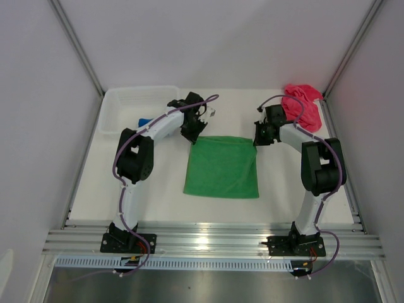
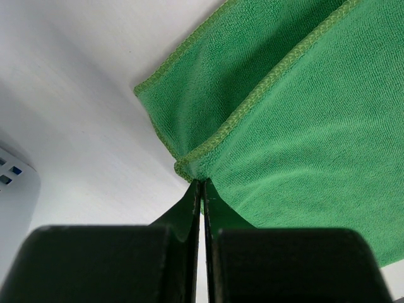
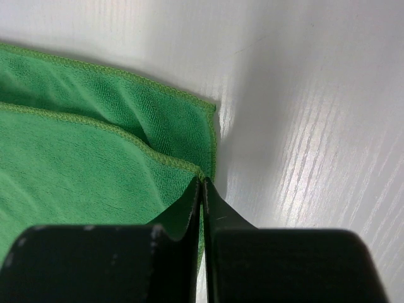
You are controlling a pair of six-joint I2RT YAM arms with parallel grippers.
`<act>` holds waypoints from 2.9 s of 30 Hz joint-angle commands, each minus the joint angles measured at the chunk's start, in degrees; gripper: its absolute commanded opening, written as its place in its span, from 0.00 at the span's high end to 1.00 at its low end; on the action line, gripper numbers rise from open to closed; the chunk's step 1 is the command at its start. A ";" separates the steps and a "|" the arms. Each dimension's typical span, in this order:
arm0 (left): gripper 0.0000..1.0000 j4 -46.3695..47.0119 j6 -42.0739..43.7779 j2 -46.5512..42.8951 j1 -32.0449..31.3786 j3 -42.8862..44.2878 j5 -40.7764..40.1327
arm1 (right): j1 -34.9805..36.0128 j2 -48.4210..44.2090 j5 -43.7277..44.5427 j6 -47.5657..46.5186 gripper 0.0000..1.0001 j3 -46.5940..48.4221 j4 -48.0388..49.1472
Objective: Roll the towels
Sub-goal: Fold the towel
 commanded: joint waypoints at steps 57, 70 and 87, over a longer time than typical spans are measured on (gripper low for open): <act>0.99 7.39 1.18 3.03 -0.44 2.36 -12.30 | -2.33 3.20 -3.76 2.04 1.00 5.89 6.61; 0.99 7.21 1.27 4.35 -0.44 3.58 -12.57 | -5.05 -2.32 -1.39 7.75 0.67 4.76 0.90; 0.99 6.95 1.18 4.43 -0.35 3.76 -12.65 | 4.97 -13.67 -5.96 6.52 0.76 -15.99 -5.78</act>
